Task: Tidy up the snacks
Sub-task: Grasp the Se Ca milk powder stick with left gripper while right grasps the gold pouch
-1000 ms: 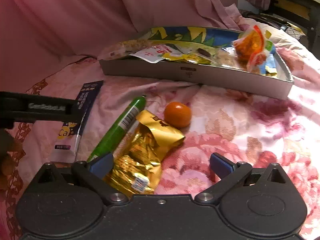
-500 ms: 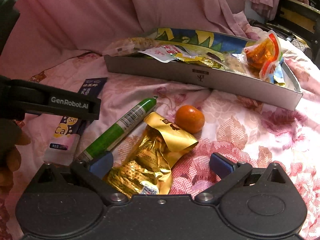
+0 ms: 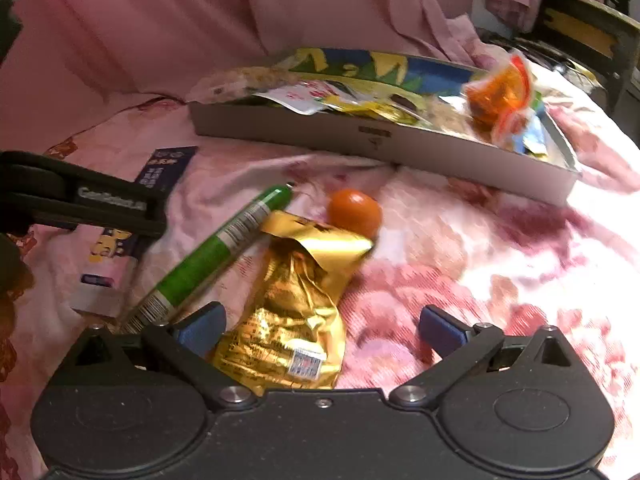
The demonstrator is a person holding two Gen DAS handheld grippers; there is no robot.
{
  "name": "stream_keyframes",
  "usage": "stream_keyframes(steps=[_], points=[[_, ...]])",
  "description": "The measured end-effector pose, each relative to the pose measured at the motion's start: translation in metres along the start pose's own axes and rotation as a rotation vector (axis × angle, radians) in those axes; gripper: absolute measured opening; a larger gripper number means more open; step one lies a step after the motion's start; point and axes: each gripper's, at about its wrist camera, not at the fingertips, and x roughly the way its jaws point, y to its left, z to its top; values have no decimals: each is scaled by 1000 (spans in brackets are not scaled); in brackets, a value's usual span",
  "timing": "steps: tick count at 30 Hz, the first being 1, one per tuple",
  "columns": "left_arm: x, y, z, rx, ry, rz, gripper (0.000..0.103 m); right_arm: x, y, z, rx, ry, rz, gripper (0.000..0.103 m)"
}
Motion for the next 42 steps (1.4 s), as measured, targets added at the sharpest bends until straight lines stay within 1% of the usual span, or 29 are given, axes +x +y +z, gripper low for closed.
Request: stream_keyframes(steps=[1,2,3,4,5,6,7,10,11,13,14,15,17,19,21,23,25,26,27,28,29,30,31,32,33,37,42], points=[[-1,-1,0,8,2,-4,75,-2,-2,-2,9,3,-3,100],[-3,-2,-1,16,4,-10,70,-4,-3,-4,13,2,-1,98],[-5,-3,-1,24,7,-15,64,-7,-4,-5,12,0,1,95],[-7,-4,-2,33,11,-19,60,-10,-4,-7,6,-3,4,91],[-10,-5,-3,41,18,-28,53,-13,-5,-8,-1,-6,7,88],[-12,-5,-5,47,28,-37,49,-16,-5,-10,-9,-10,13,83],[-15,-5,-7,48,41,-47,48,-20,-5,-11,-16,-14,17,78],[-22,-4,-13,41,73,-77,47,-26,-3,-13,-39,-18,14,72],[-23,-4,-13,46,70,-69,48,-26,-3,-14,-43,-18,20,72],[-23,-6,-13,56,59,-40,57,-24,-4,-14,-29,-17,41,73],[-22,-7,-11,61,50,-20,64,-22,-5,-13,-20,-16,44,74],[-21,-8,-10,67,39,-3,67,-21,-5,-13,-13,-17,45,76],[-17,-9,-7,78,23,20,71,-17,-4,-11,-8,-24,43,79],[-12,-10,-4,80,12,27,73,-14,-4,-10,-3,-29,38,82],[-5,-9,-2,72,2,23,78,-12,-4,-9,6,-32,38,82],[-1,-9,-1,72,-8,22,81,-10,-3,-8,11,-38,39,83],[0,-9,-2,77,-13,19,81,-9,-4,-8,21,-44,45,82],[0,-9,-2,80,-14,16,78,-9,-4,-8,26,-47,47,81],[0,-10,-2,86,-14,6,71,-9,-5,-8,30,-50,48,80],[-2,-11,-3,94,-15,-4,67,-9,-4,-8,33,-55,50,78],[-3,-13,-3,106,-16,-13,59,-9,-4,-9,34,-60,52,76],[-4,-16,-3,118,-16,-19,52,-10,-3,-9,31,-66,54,72],[-5,-18,-4,133,-16,-21,49,-11,-2,-10,24,-70,54,66],[-6,-20,-4,148,-15,-23,43,-12,-1,-10,15,-73,49,63],[-7,-22,-5,155,-13,-25,39,-13,-1,-11,7,-76,42,59],[-11,-19,-6,129,18,-63,36,-17,-4,-12,16,-65,50,52],[-22,-21,-17,98,64,-127,36,-27,-7,-16,12,-33,67,50]])
